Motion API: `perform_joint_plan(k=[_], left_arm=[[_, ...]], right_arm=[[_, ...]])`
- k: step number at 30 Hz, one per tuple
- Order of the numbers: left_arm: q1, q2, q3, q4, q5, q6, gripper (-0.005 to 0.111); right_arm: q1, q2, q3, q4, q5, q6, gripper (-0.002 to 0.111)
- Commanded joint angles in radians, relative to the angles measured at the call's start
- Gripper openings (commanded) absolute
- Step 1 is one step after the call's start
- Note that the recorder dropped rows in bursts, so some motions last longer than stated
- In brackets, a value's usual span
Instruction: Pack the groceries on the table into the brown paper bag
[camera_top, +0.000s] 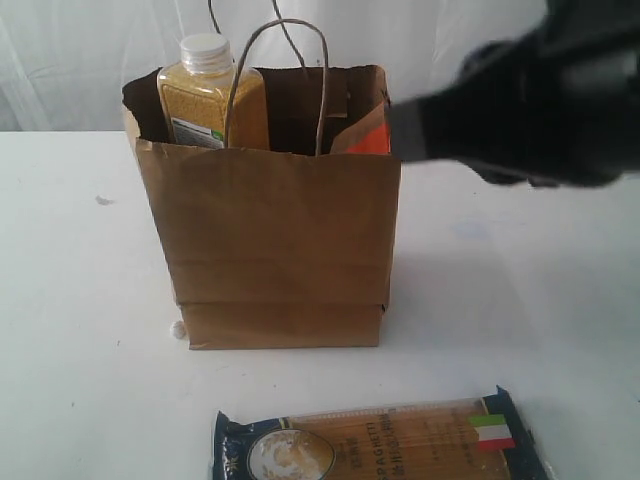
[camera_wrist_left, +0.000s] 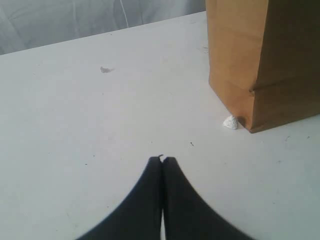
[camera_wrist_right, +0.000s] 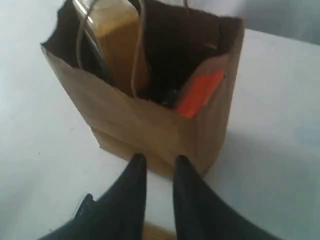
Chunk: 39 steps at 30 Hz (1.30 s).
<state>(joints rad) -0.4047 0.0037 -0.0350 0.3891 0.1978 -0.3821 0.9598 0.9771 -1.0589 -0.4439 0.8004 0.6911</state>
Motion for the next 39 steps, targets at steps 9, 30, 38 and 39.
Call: perform_joint_plan(k=[9,30,38,39], left_arm=[[0.004,-0.004,0.004,0.009,-0.003,-0.002,0.000],[0.004,-0.004,0.004,0.009,-0.003,-0.002,0.000],[0.004,-0.004,0.004,0.009,-0.003,-0.002,0.000],[0.004,-0.004,0.004,0.009,-0.003,-0.002,0.000]], right_arm=[[0.058,-0.298,0.461,0.005,-0.185,0.240,0.000],[0.058,-0.352,0.501,0.028,-0.240,0.256,0.000],[0.058,-0.353,0.512,-0.002,-0.299,0.020,0.000],[0.057,-0.364,0.522,-0.009,-0.330,-0.020,0.000]])
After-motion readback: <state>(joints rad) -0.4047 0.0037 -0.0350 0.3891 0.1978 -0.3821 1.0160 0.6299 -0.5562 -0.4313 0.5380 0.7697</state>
